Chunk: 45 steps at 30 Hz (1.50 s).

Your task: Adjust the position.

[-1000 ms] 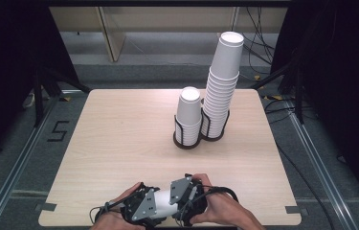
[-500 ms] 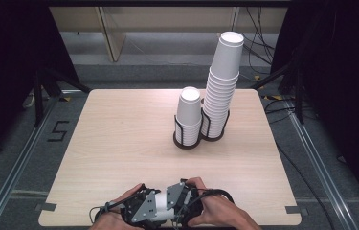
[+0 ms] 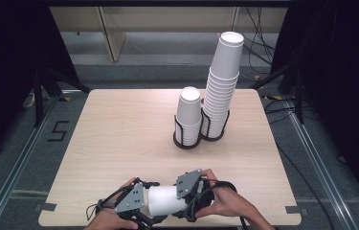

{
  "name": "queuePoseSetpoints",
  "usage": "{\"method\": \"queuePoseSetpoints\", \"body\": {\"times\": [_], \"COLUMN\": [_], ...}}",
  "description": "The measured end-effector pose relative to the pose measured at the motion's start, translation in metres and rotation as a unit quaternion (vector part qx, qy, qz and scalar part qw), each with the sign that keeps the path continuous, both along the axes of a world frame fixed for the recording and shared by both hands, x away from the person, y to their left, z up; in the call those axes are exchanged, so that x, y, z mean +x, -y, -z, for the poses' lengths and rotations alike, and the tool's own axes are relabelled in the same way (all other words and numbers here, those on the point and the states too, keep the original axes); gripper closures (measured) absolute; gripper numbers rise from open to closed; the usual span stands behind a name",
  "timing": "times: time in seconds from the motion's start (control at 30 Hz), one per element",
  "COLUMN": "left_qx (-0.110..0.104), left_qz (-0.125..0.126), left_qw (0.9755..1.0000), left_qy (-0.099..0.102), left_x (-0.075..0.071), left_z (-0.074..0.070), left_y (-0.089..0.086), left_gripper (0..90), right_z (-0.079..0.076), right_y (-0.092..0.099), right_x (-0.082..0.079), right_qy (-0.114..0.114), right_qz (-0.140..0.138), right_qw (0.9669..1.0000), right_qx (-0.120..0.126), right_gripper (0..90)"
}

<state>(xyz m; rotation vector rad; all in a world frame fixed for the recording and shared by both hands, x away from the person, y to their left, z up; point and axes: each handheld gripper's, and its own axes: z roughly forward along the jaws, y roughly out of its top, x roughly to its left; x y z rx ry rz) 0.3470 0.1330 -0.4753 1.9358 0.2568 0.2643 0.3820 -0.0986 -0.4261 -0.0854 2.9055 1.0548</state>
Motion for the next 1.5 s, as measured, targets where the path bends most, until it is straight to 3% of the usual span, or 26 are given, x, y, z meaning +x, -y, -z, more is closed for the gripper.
{"method": "queuePoseSetpoints", "body": {"times": [0.03, 0.07, 0.17, 0.27, 0.37, 0.6, 0.77, 0.8, 0.87, 0.93, 1.03, 1.07, 1.13, 1.2, 1.23, 1.27, 1.37, 1.4, 1.5], "left_qx": [0.0, -0.021, -0.034, -0.035, -0.039, -0.045, -0.013, -0.012, -0.007, -0.006, 0.013, 0.014, 0.038, 0.064, 0.064, 0.063, 0.104, 0.104, 0.129], "left_qz": [0.0, 0.002, 0.001, 0.003, 0.007, 0.012, 0.018, 0.02, 0.021, 0.02, 0.02, 0.018, 0.005, 0.001, 0.001, -0.001, -0.003, -0.003, -0.002], "left_qw": [1.0, 0.9998, 0.9994, 0.9993, 0.9991, 0.9987, 0.9993, 0.9992, 0.9991, 0.9992, 0.9991, 0.9993, 0.9991, 0.9979, 0.9979, 0.998, 0.9946, 0.9946, 0.9916], "left_qy": [0.0, 0.003, 0.007, 0.008, 0.014, 0.021, 0.031, 0.032, 0.036, 0.035, 0.035, 0.03, 0.015, 0.014, 0.014, 0.007, -0.001, -0.001, -0.012], "left_x": [0.0, 0.0, 0.0, -0.001, -0.001, -0.002, -0.002, -0.003, -0.002, -0.002, -0.002, -0.003, -0.002, -0.001, -0.001, -0.002, -0.006, -0.006, -0.009], "left_z": [0.0, -0.001, -0.002, -0.002, -0.002, -0.002, -0.004, -0.004, -0.005, -0.005, -0.008, -0.008, -0.01, -0.012, -0.012, -0.012, -0.015, -0.015, -0.016], "left_y": [0.0, 0.0, -0.001, -0.002, -0.001, 0.0, 0.0, 0.0, 0.001, 0.0, -0.002, -0.002, -0.002, -0.002, -0.002, -0.001, 0.005, 0.005, 0.01], "left_gripper": [5.5, 5.2, 4.9, 4.9, 4.7, 5.8, 9.2, 9.8, 11.1, 11.6, 12.2, 12.2, 12.5, 12.4, 12.5, 12.5, 12.7, 12.7, 12.7], "right_z": [0.0, -0.002, -0.002, -0.001, 0.0, 0.003, 0.005, 0.006, 0.008, 0.009, 0.009, 0.009, 0.005, 0.002, 0.002, 0.002, 0.002, 0.002, 0.006], "right_y": [0.0, 0.003, 0.005, 0.006, 0.006, 0.006, 0.007, 0.006, 0.007, 0.007, 0.006, 0.006, 0.007, 0.007, 0.007, 0.005, -0.003, -0.003, -0.012], "right_x": [0.0, 0.0, 0.001, 0.002, 0.003, 0.004, 0.005, 0.006, 0.005, 0.006, 0.006, 0.005, 0.004, 0.0, 0.0, 0.0, -0.009, -0.009, -0.015], "right_qy": [0.0, -0.009, -0.03, -0.025, -0.044, -0.053, -0.054, -0.043, -0.059, -0.058, -0.057, -0.052, -0.026, -0.006, -0.006, 0.011, 0.037, 0.037, 0.055], "right_qz": [0.0, 0.003, 0.007, 0.005, -0.002, -0.005, -0.005, -0.003, 0.0, 0.003, 0.009, 0.014, 0.032, 0.043, 0.043, 0.029, 0.032, 0.032, 0.019], "right_qw": [1.0, 0.9999, 0.9991, 0.9991, 0.9982, 0.9976, 0.9979, 0.9986, 0.9978, 0.9978, 0.998, 0.9984, 0.9991, 0.9989, 0.9989, 0.9993, 0.9977, 0.9977, 0.9958], "right_qx": [0.0, 0.012, 0.029, 0.034, 0.042, 0.044, 0.036, 0.032, 0.032, 0.032, 0.026, 0.017, 0.001, -0.017, -0.017, -0.022, -0.047, -0.047, -0.072], "right_gripper": [23.1, 23.1, 23.1, 23.1, 23.1, 23.1, 23.4, 23.3, 23.0, 22.4, 19.8, 17.2, 15.8, 16.1, 16.1, 16.2, 16.5, 16.5, 17.3]}}
